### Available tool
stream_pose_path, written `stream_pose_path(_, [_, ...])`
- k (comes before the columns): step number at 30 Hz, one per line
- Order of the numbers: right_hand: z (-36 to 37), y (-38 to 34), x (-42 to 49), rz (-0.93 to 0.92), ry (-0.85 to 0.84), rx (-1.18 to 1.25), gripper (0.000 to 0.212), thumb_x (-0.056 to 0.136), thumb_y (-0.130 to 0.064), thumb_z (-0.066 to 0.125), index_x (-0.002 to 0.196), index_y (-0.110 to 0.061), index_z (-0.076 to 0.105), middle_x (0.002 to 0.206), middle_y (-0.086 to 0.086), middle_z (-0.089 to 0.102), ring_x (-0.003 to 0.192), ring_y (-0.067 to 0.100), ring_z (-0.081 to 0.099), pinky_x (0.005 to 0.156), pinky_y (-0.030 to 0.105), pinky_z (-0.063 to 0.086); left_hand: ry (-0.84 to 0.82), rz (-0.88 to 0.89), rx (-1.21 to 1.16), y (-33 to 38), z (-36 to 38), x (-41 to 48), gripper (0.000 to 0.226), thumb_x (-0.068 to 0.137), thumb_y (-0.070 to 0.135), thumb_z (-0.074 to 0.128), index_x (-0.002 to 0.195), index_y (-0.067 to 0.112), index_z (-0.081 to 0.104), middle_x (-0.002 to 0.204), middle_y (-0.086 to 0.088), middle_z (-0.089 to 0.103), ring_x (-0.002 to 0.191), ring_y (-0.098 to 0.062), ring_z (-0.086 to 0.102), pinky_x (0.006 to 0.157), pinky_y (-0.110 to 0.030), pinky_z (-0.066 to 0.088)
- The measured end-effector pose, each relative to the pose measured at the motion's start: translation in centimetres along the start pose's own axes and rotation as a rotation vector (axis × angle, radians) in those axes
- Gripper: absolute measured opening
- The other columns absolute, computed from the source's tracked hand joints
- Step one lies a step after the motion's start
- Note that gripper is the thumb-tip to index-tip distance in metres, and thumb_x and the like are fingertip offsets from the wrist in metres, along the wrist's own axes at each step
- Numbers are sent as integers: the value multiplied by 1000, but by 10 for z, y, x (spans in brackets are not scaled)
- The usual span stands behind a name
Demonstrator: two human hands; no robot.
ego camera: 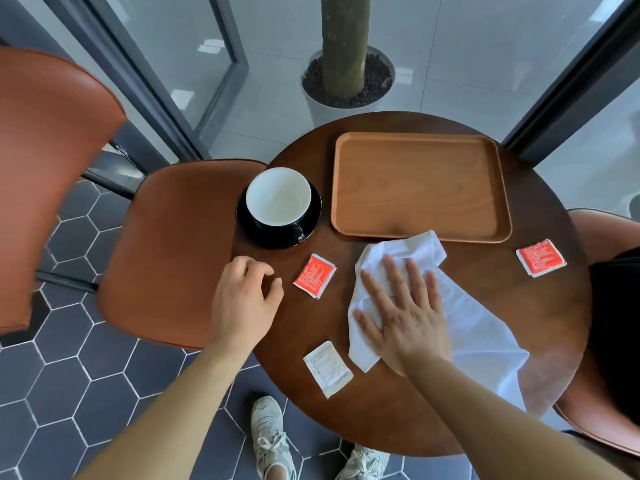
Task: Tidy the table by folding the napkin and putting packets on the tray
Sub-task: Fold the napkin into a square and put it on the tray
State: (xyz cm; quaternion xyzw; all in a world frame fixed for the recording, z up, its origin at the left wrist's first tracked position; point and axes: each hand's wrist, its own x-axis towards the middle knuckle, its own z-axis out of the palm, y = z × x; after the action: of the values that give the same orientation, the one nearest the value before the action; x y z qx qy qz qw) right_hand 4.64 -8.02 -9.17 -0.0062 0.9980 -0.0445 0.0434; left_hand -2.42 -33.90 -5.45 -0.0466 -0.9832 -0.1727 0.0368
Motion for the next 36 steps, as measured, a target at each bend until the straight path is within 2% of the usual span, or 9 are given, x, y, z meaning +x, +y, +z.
stream_pose_path(2, [-1, 0, 0, -2, -4, 2, 68, 97, -69, 22, 158, -42, 8, 169, 2, 10, 155, 31, 1, 122, 58, 12, 43, -67, -91, 12, -4, 1, 15, 90, 29, 66, 87, 15, 65, 89, -1, 62, 82, -22, 59, 57, -31, 47])
stream_pose_path(4, [-2, 0, 0, -1, -7, 2, 68, 97, -69, 21, 158, -42, 8, 169, 3, 9, 155, 31, 1, 122, 58, 12, 67, -108, -169, 24, -6, 4, 25, 94, 36, 60, 82, 15, 62, 81, 2, 61, 74, -17, 58, 54, -24, 42])
stream_pose_path(7, [-3, 0, 0, -8, -5, 1, 68, 97, -69, 21, 158, -41, 10, 168, 3, 10, 155, 32, 2, 122, 59, 12, 96, -166, -219, 42, -4, 15, 37, 91, 49, 60, 88, 13, 66, 84, 3, 64, 73, -12, 57, 57, -18, 41])
stream_pose_path(10, [-2, 1, 1, -17, -10, -1, 68, 97, -68, 22, 158, -40, 12, 168, 4, 12, 155, 33, 3, 121, 59, 13, 149, -292, -286, 54, -2, 30, 41, 87, 53, 65, 96, 13, 69, 89, 2, 67, 76, -8, 57, 59, -10, 32])
stream_pose_path(20, [-1, 1, 1, -11, -11, -7, 69, 97, -69, 22, 158, -41, 10, 168, 4, 11, 155, 32, 1, 121, 59, 13, 206, -351, -316, 69, 6, 44, 34, 89, 46, 67, 90, 13, 73, 84, 0, 71, 73, -9, 59, 60, -13, 41])
stream_pose_path(23, [-2, 0, 1, -8, -18, -6, 68, 97, -69, 22, 158, -41, 11, 168, 4, 12, 155, 32, 2, 121, 59, 13, 226, -322, -343, 72, 7, 45, 31, 91, 40, 67, 84, 11, 73, 78, -1, 71, 70, -13, 64, 62, -27, 55])
stream_pose_path(26, [-4, 1, 0, -12, -16, 2, 68, 97, -69, 22, 158, -40, 14, 168, 4, 13, 155, 33, 4, 121, 59, 14, 246, -299, -337, 69, 5, 44, 29, 91, 35, 67, 78, 10, 72, 72, -2, 69, 67, -15, 64, 62, -35, 58])
stream_pose_path(32, [-5, 0, 0, -11, -19, 9, 68, 97, -69, 23, 158, -41, 11, 168, 4, 11, 155, 32, 2, 121, 59, 14, 302, -235, -326, 48, -1, 39, 18, 89, 23, 71, 79, 7, 74, 70, -4, 70, 67, -18, 65, 59, -37, 57])
stream_pose_path(36, [-4, 0, 0, -12, -15, 6, 68, 97, -69, 20, 158, -40, 13, 168, 4, 12, 155, 32, 3, 121, 59, 15, 307, -197, -342, 35, -3, 38, 12, 87, 19, 74, 86, 7, 76, 74, -4, 72, 70, -17, 67, 62, -30, 55])
